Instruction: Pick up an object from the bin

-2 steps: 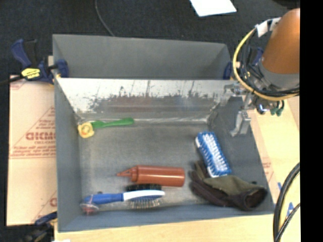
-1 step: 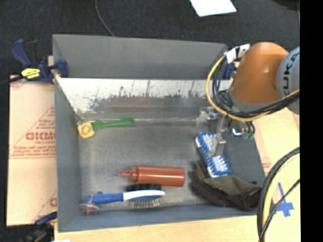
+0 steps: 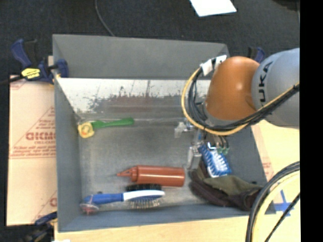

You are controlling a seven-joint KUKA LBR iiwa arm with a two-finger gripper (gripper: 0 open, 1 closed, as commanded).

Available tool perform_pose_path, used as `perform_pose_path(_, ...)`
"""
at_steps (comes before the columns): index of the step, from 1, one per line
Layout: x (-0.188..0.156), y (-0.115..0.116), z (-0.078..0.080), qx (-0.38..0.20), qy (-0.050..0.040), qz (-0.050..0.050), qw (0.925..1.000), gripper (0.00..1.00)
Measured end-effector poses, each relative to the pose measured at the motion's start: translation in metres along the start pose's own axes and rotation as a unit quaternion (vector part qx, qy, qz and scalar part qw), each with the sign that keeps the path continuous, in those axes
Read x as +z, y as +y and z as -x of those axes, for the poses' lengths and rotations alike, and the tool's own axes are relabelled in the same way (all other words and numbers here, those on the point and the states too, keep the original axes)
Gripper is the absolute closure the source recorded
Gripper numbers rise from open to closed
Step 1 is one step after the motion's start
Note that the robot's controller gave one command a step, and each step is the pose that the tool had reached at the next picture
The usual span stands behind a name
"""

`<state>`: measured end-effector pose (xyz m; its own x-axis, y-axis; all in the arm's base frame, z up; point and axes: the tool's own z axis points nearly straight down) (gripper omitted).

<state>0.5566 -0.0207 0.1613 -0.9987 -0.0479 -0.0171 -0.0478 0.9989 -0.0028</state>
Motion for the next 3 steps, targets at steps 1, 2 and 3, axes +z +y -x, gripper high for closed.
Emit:
perform_pose_path(1, 0.014, 0.052, -0.018, -0.128, 0.0031, -0.001, 0.9918, 0.0)
perform_pose_path(2, 0.083, 0.061, -0.013, -0.061, 0.0008, -0.003, 0.9981, 0.0)
perform_pose_path(3, 0.089, 0.128, -0.02, -0.306, -0.0054, -0.001, 0.9521, 1.0)
